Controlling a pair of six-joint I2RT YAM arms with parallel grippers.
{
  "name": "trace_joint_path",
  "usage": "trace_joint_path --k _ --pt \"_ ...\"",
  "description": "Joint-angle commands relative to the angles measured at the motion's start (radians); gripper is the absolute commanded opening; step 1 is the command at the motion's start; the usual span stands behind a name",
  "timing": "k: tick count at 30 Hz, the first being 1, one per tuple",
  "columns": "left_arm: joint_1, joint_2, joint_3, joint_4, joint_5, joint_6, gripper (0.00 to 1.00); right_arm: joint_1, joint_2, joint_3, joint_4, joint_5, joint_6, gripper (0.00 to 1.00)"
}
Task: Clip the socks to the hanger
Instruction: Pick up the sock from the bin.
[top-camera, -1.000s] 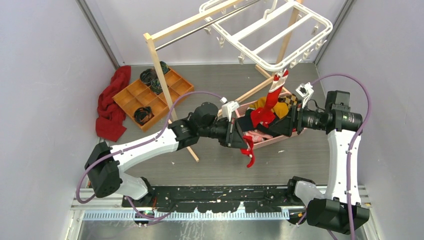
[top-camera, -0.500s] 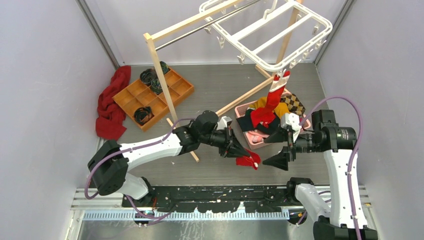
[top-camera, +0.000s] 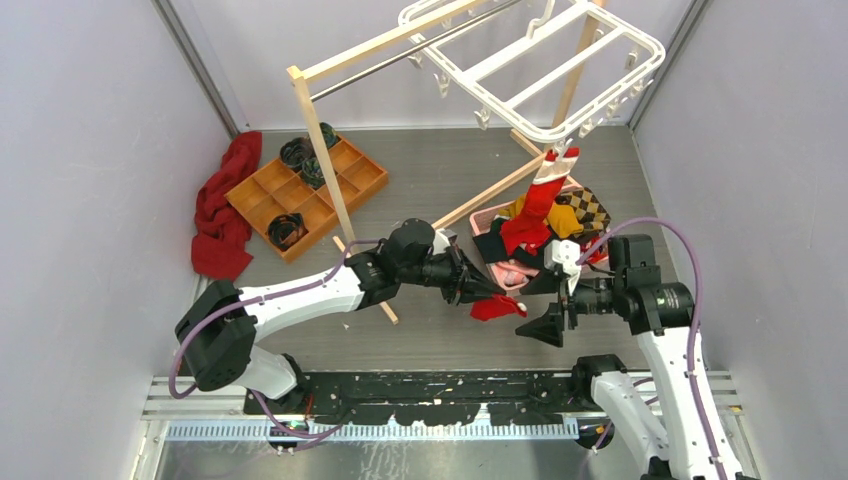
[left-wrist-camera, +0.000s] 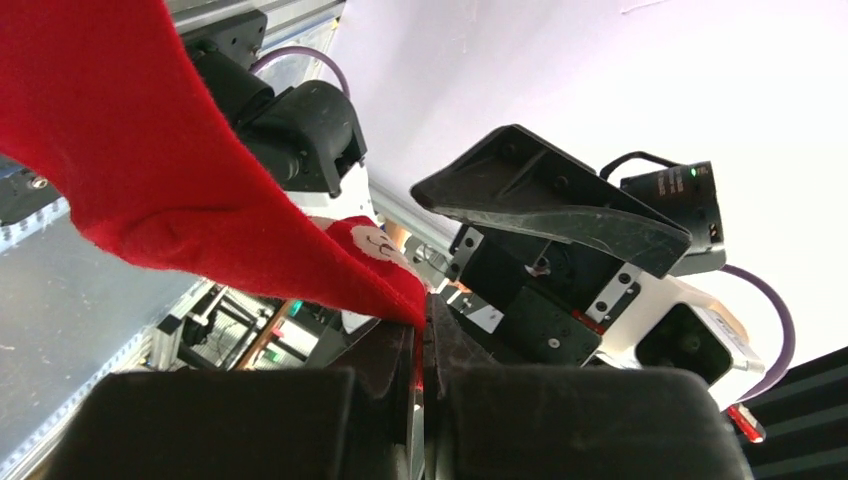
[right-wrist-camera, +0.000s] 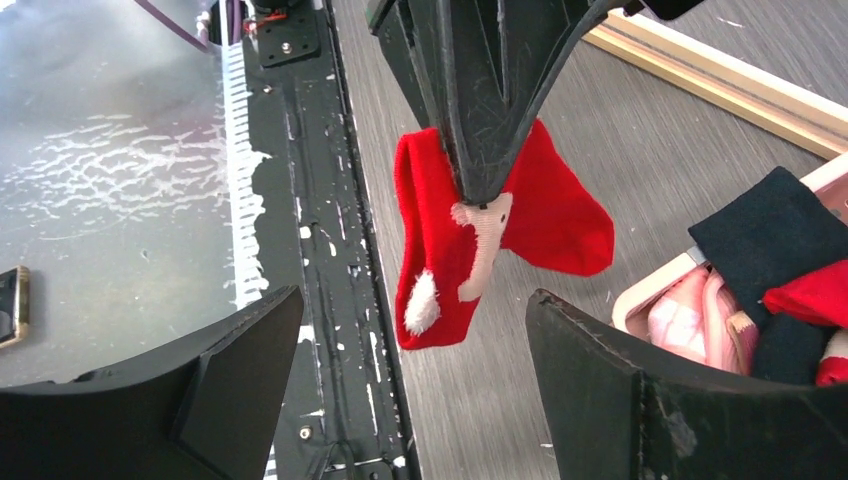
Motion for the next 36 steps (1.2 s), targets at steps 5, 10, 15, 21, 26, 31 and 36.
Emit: trace_joint_path --k 5,10,15,21,26,31,36 --pt "-0.003 -0.021 0.010 0.100 -0.070 -0.056 0.00 0.226 -0.055 -0.081 0.466 0.241 0.432 0.80" --pt "-0.003 -0.017 0.001 0.139 -0.075 -0.071 0.00 0.303 -0.054 -0.080 0.518 0.334 0.467 0.50" --pt "-0.003 -0.043 -0.036 0.151 -0.105 -0.077 0.00 0.303 -0.061 -0.049 0.428 0.355 0.365 0.15" --pt "-0.003 -0.071 -0.061 0.166 -0.118 -0.029 0.07 0.303 -0.070 -0.002 0.321 0.338 0.298 0.01" --pt "-0.003 -0.131 -0.017 0.099 -0.105 0.213 0.37 0.273 -0.085 0.024 0.234 0.319 0.273 0.01" --pt "-0.003 -0.250 -0.031 0.014 -0.118 0.479 0.55 0.211 -0.077 0.038 0.177 0.251 0.275 0.01" --pt "-0.017 -0.351 -0.122 0.181 -0.055 0.740 0.60 0.113 -0.025 0.066 0.182 0.132 0.311 0.01"
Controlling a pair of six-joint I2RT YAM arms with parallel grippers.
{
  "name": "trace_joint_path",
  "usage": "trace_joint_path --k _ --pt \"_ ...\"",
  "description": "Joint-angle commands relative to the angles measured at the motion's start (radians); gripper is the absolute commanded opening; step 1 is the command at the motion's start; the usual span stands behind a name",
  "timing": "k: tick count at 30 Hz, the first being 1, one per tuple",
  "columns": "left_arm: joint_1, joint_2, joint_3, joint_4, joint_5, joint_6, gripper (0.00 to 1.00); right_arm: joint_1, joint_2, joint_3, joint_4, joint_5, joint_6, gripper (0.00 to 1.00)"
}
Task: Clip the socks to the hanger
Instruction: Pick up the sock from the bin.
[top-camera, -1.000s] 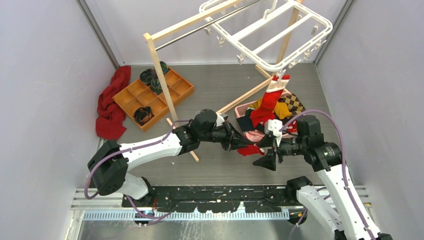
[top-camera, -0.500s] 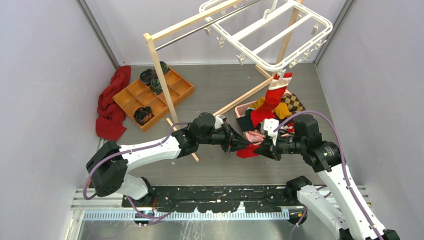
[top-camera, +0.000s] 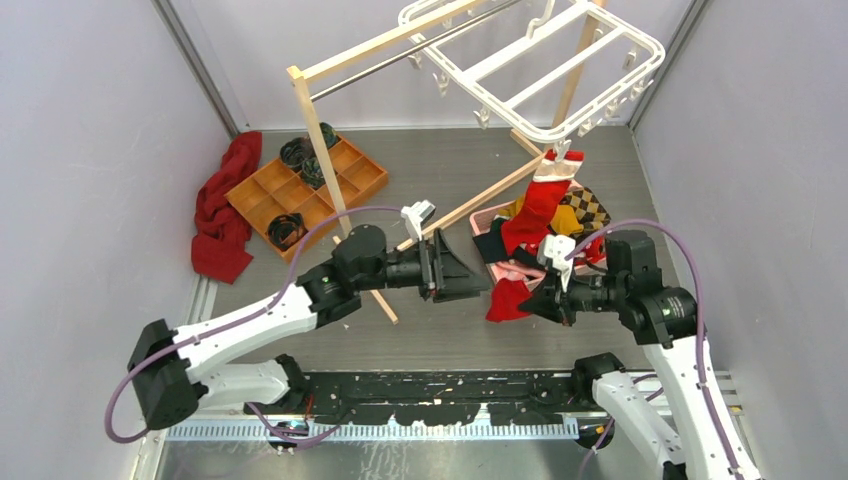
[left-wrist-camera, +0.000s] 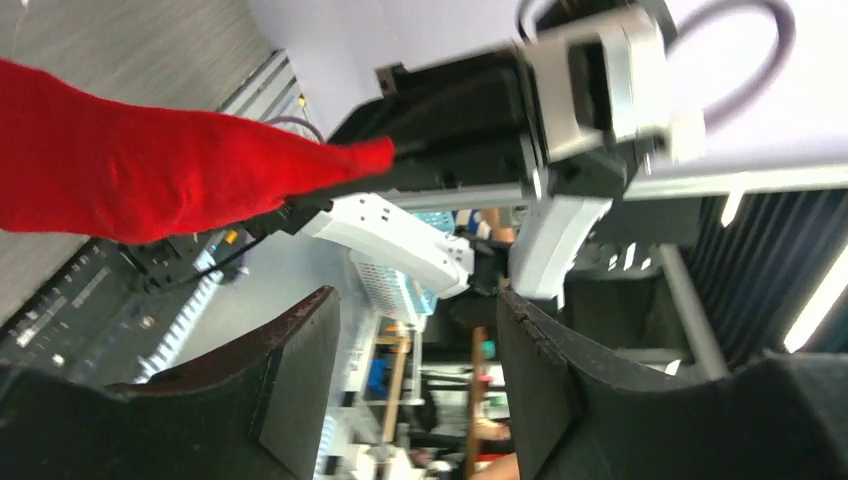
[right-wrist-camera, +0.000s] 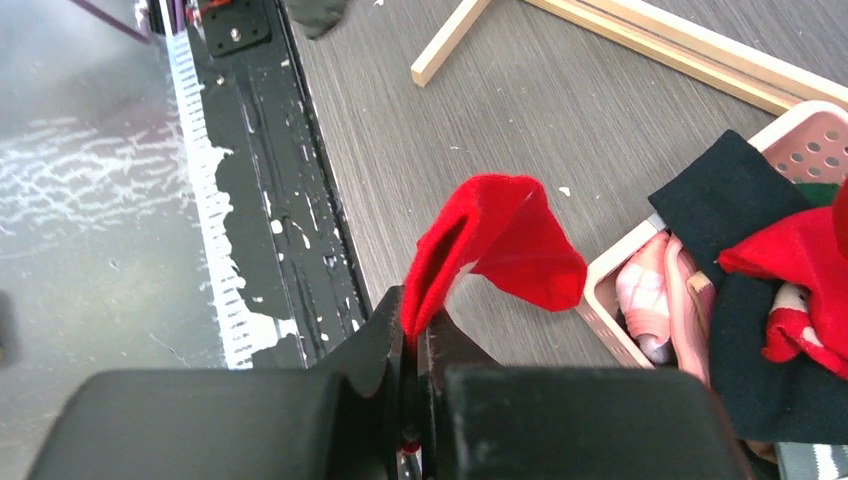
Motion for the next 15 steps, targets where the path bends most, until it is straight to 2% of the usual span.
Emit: trace_joint_path --k 1,6,8,11,13,15 --pt "-0.021 -0.094 -0.060 0.129 0.040 0.350 0.61 -0.087 0.067 0.071 -0.022 -0.162 0.012 0.01" --pt "-0.123 -0.124 -0.014 -0.009 -0.034 0.771 0.63 -0.165 0.199 0.159 -0.197 -0.270 -0.163 0.01" --pt "-0.187 -0.124 -0.008 -0.023 -0.092 0.997 0.64 -0.182 0.226 0.183 -0.238 -0.284 -0.213 0.01" --pt "-0.255 -0.124 -0.043 0.019 -0.174 1.259 0.65 -0.197 0.234 0.192 -0.240 -0.304 -0.239 0.01" --pt "-0.266 -0.118 -0.072 0.080 -0.222 1.369 0.68 -0.200 0.234 0.190 -0.244 -0.317 -0.266 0.01" --pt "-0.266 -0.108 -0.088 0.126 -0.243 1.470 0.71 -0.200 0.234 0.190 -0.303 -0.322 -0.362 0.01"
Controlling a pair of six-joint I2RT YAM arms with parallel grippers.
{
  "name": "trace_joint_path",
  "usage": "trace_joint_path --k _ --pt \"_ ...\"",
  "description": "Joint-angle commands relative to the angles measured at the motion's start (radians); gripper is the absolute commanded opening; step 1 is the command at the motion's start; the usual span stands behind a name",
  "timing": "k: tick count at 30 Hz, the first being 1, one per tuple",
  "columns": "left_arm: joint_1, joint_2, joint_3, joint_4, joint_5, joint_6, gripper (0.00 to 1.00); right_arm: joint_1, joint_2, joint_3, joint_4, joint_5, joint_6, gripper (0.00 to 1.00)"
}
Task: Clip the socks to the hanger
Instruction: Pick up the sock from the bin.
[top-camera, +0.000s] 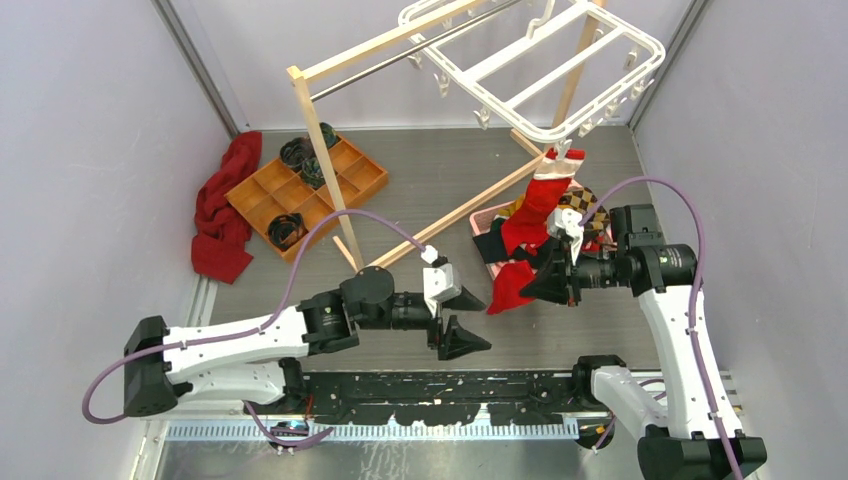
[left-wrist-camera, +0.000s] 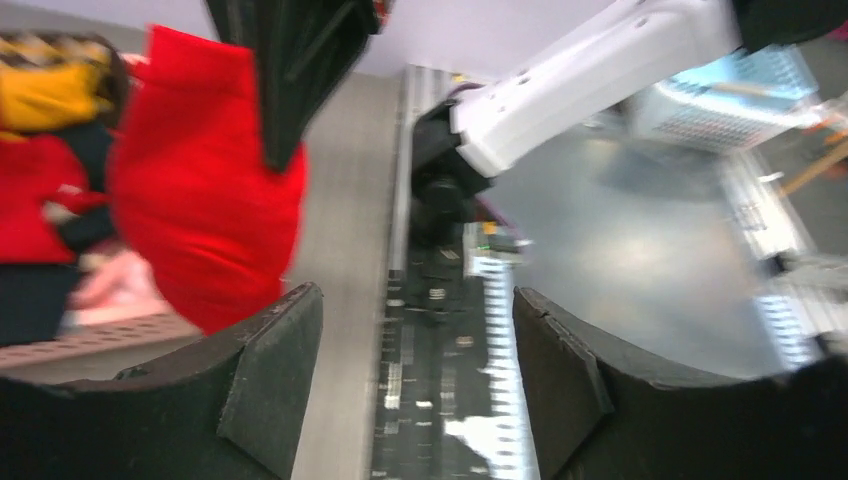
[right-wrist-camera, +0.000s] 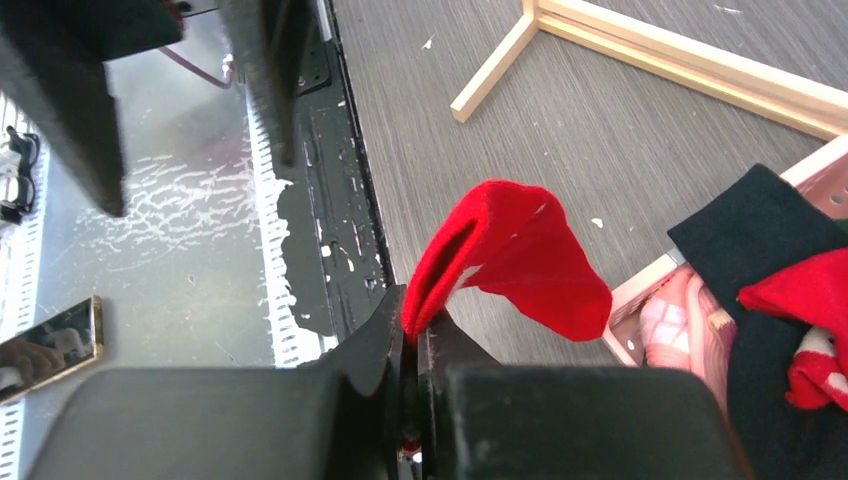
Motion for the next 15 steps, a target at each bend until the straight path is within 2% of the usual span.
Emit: trace_joint_path --k 1,4,7,12,15 --pt "-0.002 0.010 -0.030 0.125 -0.120 0.410 0.71 -0.004 -0.009 0.040 -0.145 -0.070 -0.248 0.01" --pt "-0.001 0.053 0.000 0.131 -0.119 0.509 0.72 -0.004 0.000 0.038 -0.292 -0.044 -0.492 0.01" --pt "0.007 0.101 0.041 0.123 -0.075 0.547 0.71 -0.004 0.009 0.048 -0.375 -0.005 -0.629 0.01" --pt "0.034 0.164 0.053 0.233 -0.021 0.510 0.67 -0.003 0.015 0.059 -0.414 -0.004 -0.709 0.01" --pt "0.040 0.197 0.058 0.301 -0.026 0.486 0.60 -0.001 0.021 0.054 -0.437 -0.006 -0.752 0.01"
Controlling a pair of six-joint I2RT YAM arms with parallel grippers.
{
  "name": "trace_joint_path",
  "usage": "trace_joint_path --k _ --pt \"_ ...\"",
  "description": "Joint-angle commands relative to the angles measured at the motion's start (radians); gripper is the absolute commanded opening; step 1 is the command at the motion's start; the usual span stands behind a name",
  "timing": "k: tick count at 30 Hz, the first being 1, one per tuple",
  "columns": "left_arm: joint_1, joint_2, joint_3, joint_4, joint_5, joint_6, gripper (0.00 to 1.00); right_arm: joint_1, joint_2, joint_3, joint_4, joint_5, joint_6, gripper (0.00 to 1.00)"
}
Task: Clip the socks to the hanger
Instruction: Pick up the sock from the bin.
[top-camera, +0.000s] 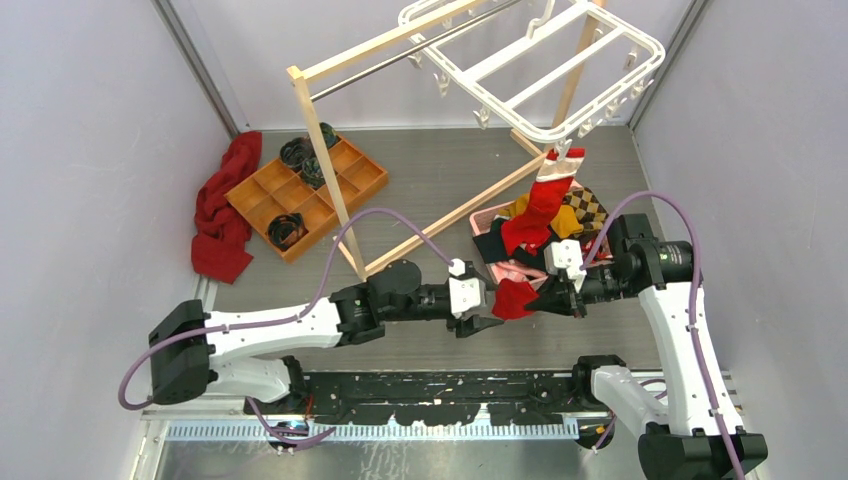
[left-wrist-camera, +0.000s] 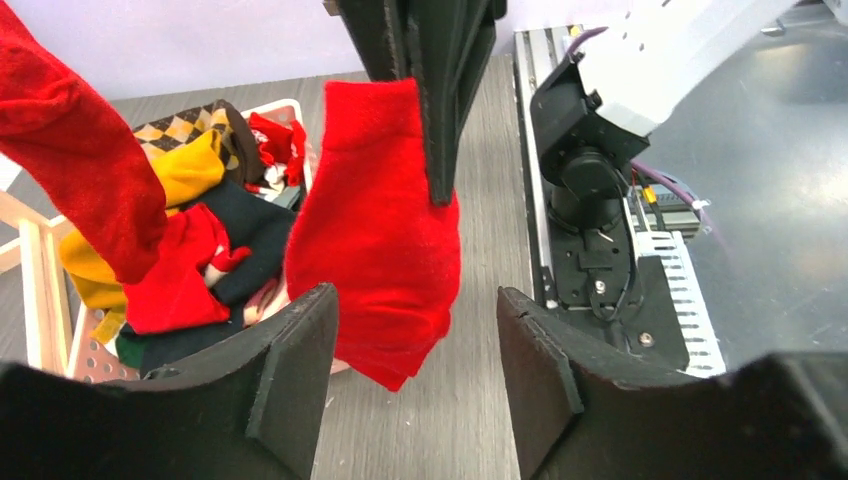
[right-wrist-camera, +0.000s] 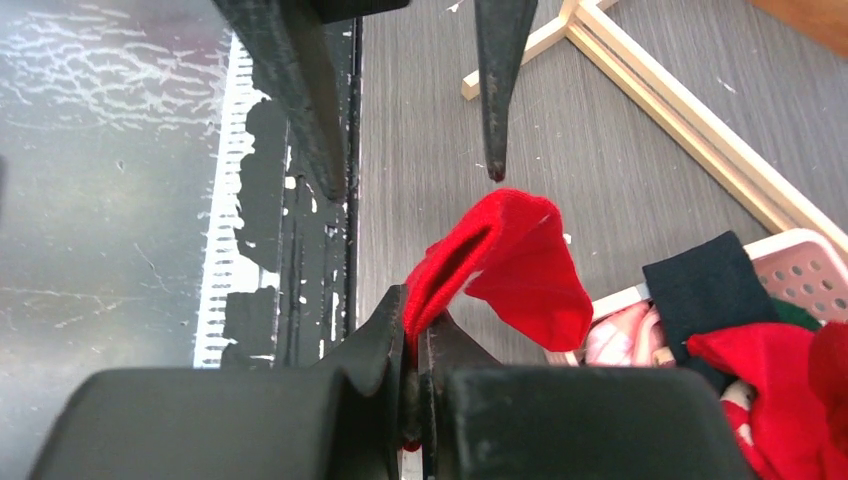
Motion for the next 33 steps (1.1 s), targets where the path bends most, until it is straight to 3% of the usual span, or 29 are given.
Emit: trace_joint_path --k 1,9,20,28,33 --pt "0.017 0.035 0.053 0.195 0.014 0.000 0.58 0.000 0.009 0.033 -0.148 -0.012 -0.154 0.01" --pt "0.067 0.078 0.005 0.426 0.009 -0.096 0.55 0.005 0.010 0.030 -0.189 -0.027 -0.211 0.02" --pt "0.077 0.144 0.003 0.541 0.138 -0.203 0.50 0.007 0.019 0.057 -0.189 -0.056 -0.211 0.02" --pt "0.092 0.186 -0.004 0.585 0.173 -0.250 0.40 0.008 0.022 0.079 -0.189 -0.062 -0.211 0.02" --pt "0.098 0.190 0.005 0.585 0.176 -0.256 0.21 0.008 0.022 0.078 -0.189 -0.066 -0.209 0.02"
